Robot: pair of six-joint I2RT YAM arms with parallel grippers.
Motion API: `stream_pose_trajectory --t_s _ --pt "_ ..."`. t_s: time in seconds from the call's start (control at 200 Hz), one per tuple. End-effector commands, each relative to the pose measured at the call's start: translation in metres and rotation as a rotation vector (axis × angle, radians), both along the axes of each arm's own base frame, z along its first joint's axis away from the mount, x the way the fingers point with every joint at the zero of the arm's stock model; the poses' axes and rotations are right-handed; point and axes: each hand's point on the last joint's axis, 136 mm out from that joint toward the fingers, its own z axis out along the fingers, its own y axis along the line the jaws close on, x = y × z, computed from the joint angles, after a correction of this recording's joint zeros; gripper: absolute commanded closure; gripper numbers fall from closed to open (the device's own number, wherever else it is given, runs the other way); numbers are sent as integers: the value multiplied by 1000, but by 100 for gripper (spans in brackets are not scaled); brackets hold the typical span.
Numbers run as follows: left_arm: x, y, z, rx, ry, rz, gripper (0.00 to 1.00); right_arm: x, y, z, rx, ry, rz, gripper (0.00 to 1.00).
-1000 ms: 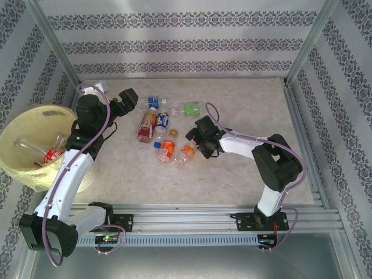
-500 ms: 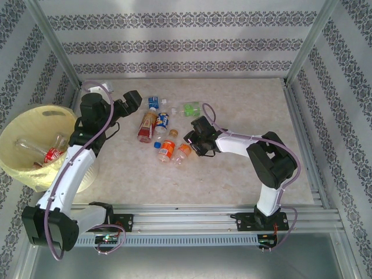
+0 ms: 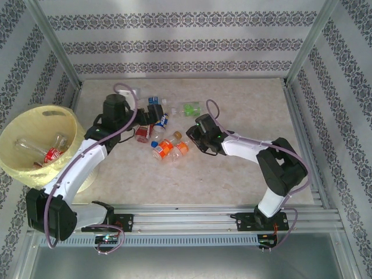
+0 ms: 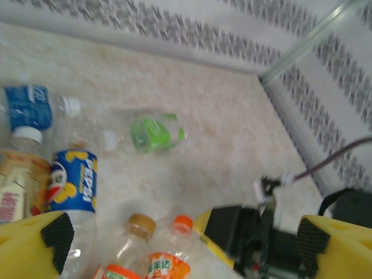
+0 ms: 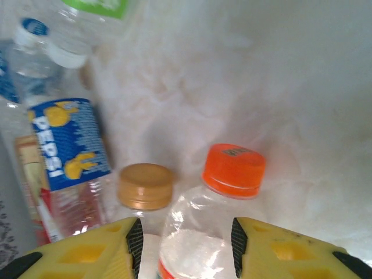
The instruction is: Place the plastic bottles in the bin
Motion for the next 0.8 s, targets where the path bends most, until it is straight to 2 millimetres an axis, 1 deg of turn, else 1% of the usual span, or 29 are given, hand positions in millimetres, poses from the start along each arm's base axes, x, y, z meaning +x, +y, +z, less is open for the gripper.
stream_pose_trajectory --t_s 0.0,0.05,0.12,0.185,0.305,0.32,0.375,0.4,0.405,0.445,0.54,0.55,0.565,0.58,0.709,0.794 --pt "-12 -20 -29 140 47 -104 0 13 -20 15 -14 -93 -54 53" --pt "-17 -30 -39 178 62 -152 0 12 -25 14 -16 -90 -69 52" --pt "-26 -47 -54 258 69 -228 0 9 -30 12 -28 -70 -77 45" --pt "-36 -62 -65 352 73 -298 0 5 -39 8 -50 -44 -90 39" --pt "-42 -73 -92 537 123 -307 0 3 -67 2 -65 -23 -142 33" --pt "-43 -74 -98 559 139 -308 0 2 -70 3 -69 -25 -147 32" --pt "-46 -81 -111 605 184 -313 3 2 -84 4 -93 -31 -173 26" --pt "-48 -84 -115 624 197 -314 4 2 -90 7 -104 -39 -184 23" --pt "-48 -85 -119 632 207 -319 4 2 -91 8 -107 -41 -185 23" --pt "-51 -89 -130 672 238 -326 5 3 -101 12 -130 -52 -200 20" --pt "-54 -97 -153 740 303 -345 10 3 -123 24 -182 -80 -229 12" --pt "-54 -99 -155 741 308 -346 11 3 -125 25 -187 -83 -232 10" --pt "-53 -100 -157 747 317 -344 11 3 -128 27 -193 -88 -236 4" --pt "-52 -100 -160 751 325 -340 12 3 -131 29 -200 -92 -239 2" --pt "-39 -98 -172 801 340 -282 17 0 -152 45 -248 -129 -263 2" --pt "-36 -104 -182 802 355 -299 21 -3 -163 52 -274 -154 -279 2"
